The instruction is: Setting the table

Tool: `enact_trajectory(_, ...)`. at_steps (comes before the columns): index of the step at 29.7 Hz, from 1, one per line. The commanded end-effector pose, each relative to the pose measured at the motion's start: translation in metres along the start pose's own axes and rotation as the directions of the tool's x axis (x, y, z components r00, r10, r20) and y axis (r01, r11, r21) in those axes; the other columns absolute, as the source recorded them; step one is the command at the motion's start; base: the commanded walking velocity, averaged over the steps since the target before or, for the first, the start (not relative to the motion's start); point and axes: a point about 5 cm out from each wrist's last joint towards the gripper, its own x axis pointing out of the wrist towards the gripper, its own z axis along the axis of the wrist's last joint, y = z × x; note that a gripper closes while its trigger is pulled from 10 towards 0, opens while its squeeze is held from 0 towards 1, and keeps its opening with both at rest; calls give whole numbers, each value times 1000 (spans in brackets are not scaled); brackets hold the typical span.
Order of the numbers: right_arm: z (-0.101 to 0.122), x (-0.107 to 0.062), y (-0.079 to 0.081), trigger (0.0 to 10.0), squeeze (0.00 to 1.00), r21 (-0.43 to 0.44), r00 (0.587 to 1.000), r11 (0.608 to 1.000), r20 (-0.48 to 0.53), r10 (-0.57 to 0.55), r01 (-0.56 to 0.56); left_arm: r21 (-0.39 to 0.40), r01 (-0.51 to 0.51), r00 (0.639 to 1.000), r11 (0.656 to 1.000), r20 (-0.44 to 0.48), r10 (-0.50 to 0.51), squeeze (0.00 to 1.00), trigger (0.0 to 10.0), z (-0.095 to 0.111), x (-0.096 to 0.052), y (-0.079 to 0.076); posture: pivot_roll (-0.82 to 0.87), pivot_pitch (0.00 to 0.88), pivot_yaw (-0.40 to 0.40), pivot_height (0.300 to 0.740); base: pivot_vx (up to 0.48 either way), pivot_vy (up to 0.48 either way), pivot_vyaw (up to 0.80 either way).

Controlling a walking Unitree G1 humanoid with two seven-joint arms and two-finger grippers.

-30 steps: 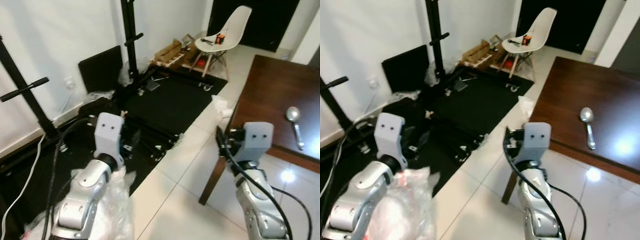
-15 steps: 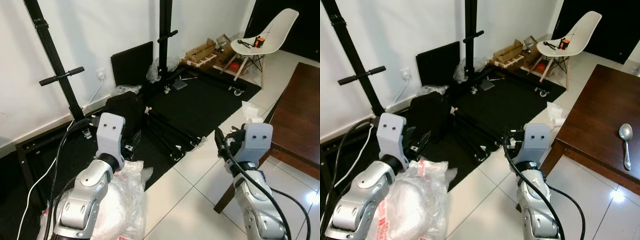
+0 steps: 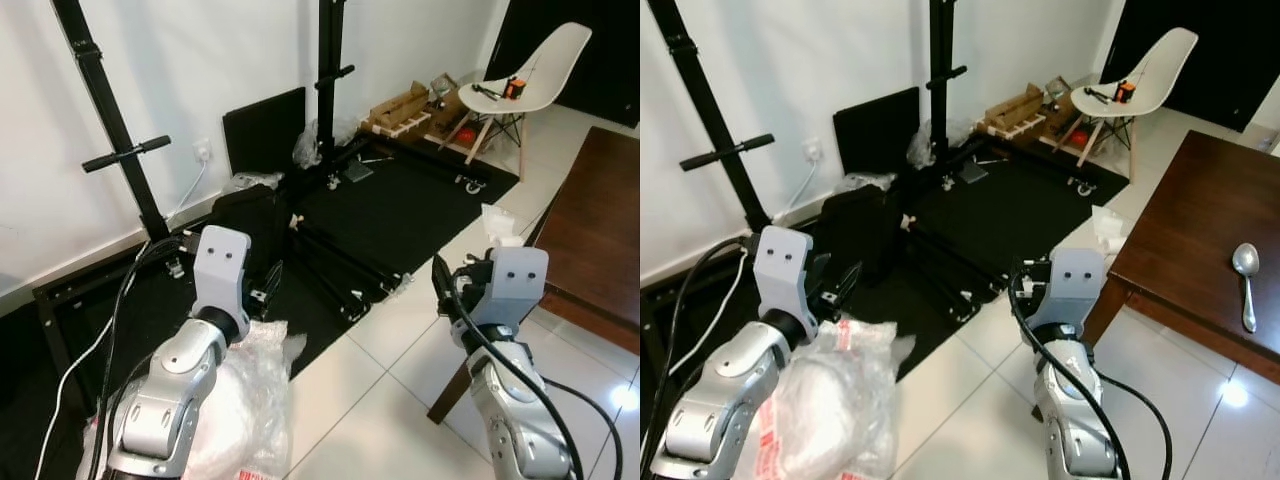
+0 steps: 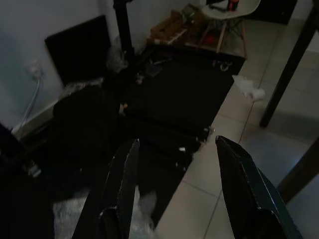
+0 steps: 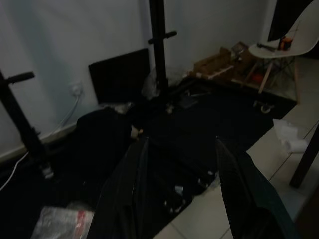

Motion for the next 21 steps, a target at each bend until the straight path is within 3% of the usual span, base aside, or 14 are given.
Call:
enact_trajectory(1, -5, -2, -2, 10000, 0, 8, 1000, 1000, -29, -6, 6, -4, 2, 1000, 1000, -21, -2, 0, 10000, -5, -3, 0, -93, 0, 74, 740, -480, 0, 0)
enact_trajectory(21, -6, -2, -2, 10000, 0, 5, 1000, 1000, -31, -3, 3, -4, -3, 1000, 1000, -19, 3, 0, 10000, -4, -2, -1, -94, 0, 72, 740, -422, 0, 0)
